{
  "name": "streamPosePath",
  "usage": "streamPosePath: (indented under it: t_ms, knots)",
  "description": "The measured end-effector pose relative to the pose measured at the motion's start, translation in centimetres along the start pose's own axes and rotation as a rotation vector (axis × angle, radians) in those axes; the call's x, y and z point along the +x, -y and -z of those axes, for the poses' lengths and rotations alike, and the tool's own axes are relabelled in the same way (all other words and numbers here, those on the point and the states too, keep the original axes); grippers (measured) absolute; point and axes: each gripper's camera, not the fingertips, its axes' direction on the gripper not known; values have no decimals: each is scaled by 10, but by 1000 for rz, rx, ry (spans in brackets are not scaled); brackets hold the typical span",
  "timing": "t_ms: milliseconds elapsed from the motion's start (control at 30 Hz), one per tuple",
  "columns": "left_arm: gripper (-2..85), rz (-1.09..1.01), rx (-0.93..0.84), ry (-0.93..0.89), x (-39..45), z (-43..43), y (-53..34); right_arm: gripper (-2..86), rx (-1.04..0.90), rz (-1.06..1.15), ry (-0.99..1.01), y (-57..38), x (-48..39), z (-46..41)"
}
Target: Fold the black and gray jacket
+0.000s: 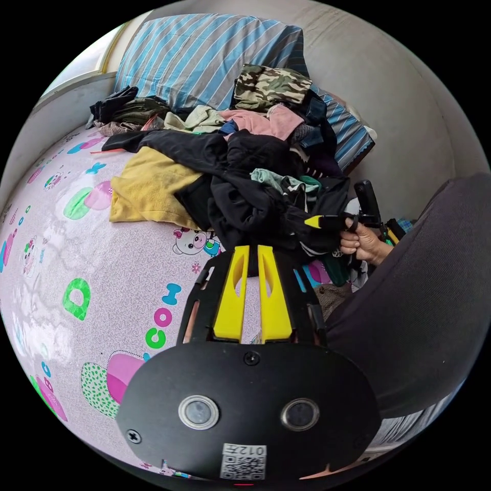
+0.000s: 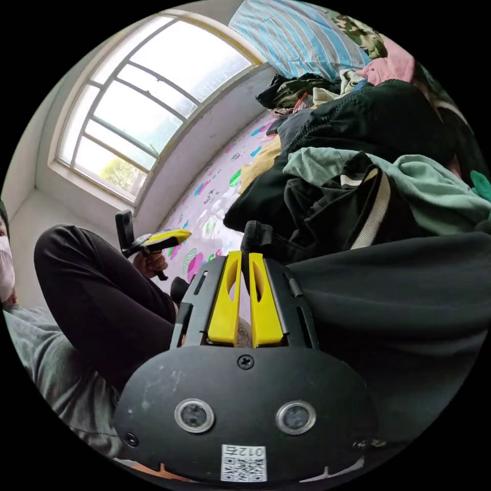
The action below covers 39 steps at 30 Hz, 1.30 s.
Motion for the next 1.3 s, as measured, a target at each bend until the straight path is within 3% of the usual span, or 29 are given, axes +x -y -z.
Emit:
streamPosePath:
  t_ms: [100,267,433,633,800,900,1000,1033,1167,1300]
  knots:
    - [68,2,-3,-12,-6,-1,-4,-7,89,52,158,26,-10,-9]
    - [137,69,99,-50,-30,28,-18,-8,65,211,337,87,-52,-49]
    - [156,156,262,-113,-62,76,-38,-7,-121,399,560,144,-122,-106]
    - [61,268,435,-217,-100,132,-77,11,-339,464,637,124,-153,-173]
    - [16,304,392,-218,-106,138,-104,45,-208,363,606,92,-111,-149]
    - [7,324,434,-243,-107,146,-122,68,-54,380,507,63,-76,-76]
    - [5,352,462,-257,-111,157,-134,117,-45,431,196,25,-49,-8]
    - [4,355,464,-255,-111,162,-136,140,-86,434,59,9,-37,10]
    - [3,343,511,-260,-106,189,-139,174,-230,450,-163,-43,-17,33]
    - [3,320,537,-245,-94,214,-137,125,-434,556,-431,-102,-13,-31]
